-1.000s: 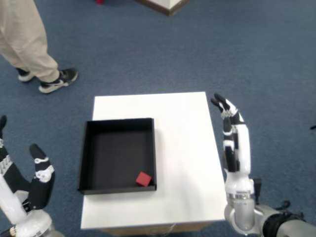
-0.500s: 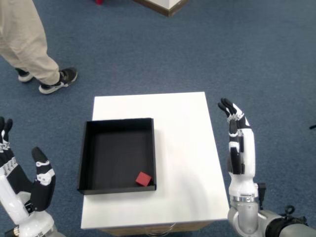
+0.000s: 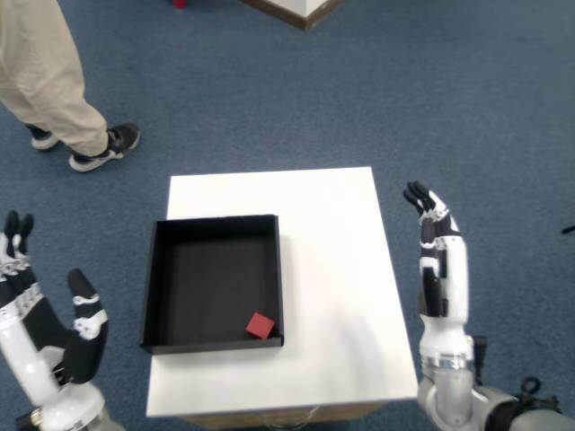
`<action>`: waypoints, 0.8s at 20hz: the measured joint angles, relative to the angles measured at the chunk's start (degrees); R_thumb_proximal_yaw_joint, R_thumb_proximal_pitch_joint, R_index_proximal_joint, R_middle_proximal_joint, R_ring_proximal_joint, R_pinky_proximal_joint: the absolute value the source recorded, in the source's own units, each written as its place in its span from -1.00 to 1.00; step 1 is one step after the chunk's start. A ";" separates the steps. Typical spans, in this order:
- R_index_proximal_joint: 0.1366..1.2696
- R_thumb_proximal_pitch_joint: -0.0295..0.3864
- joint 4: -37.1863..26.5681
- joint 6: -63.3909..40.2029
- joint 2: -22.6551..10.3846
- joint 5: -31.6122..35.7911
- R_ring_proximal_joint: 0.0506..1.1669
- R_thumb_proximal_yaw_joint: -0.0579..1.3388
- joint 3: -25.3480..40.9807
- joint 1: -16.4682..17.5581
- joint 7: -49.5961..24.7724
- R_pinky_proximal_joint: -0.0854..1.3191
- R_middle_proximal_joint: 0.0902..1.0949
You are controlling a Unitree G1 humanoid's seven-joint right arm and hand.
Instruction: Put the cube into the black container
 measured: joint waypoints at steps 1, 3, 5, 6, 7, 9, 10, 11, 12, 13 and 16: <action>-0.73 0.13 0.15 0.00 0.22 0.34 -0.58 -0.88 0.51 0.02 0.41 -0.68 -0.66; -0.73 0.13 0.61 0.00 0.66 1.01 -0.57 -0.89 0.92 0.07 1.09 -0.68 -0.65; -0.73 0.13 1.22 0.00 0.99 1.55 -0.57 -0.90 1.20 0.09 1.55 -0.67 -0.65; -0.73 0.13 1.34 0.00 1.17 1.57 -0.57 -0.91 1.32 0.13 1.62 -0.67 -0.65; -0.73 0.13 1.42 0.00 1.34 1.66 -0.57 -0.91 1.45 0.13 1.69 -0.68 -0.65; -0.73 0.13 1.69 0.00 1.61 2.52 -0.57 -0.91 1.53 0.13 2.36 -0.68 -0.65; -0.73 0.13 1.81 0.00 1.67 2.61 -0.57 -0.91 1.54 0.14 2.61 -0.68 -0.65; -0.73 0.13 1.93 0.00 1.87 2.63 -0.57 -0.92 1.55 0.16 2.65 -0.68 -0.64; -0.73 0.13 1.98 0.00 2.18 2.69 -0.57 -0.92 1.56 0.16 2.66 -0.69 -0.64; -0.73 0.14 2.01 0.00 2.40 2.73 -0.57 -0.92 1.56 0.15 2.67 -0.69 -0.64; -0.73 0.16 2.17 0.00 3.10 2.70 -0.57 -0.92 1.56 0.14 2.71 -0.69 -0.64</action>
